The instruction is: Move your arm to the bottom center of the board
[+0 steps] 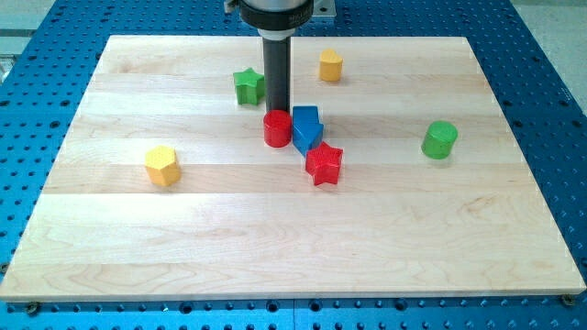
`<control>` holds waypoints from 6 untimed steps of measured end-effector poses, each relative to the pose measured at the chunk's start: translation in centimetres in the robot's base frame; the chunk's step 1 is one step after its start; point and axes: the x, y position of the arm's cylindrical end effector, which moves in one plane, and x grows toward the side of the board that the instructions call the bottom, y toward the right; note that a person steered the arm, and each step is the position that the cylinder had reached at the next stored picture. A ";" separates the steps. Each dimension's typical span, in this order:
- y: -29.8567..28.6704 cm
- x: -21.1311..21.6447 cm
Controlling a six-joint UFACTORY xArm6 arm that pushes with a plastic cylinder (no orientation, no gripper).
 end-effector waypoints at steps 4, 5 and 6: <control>8.2 15.6; 9.4 11.4; 8.6 14.6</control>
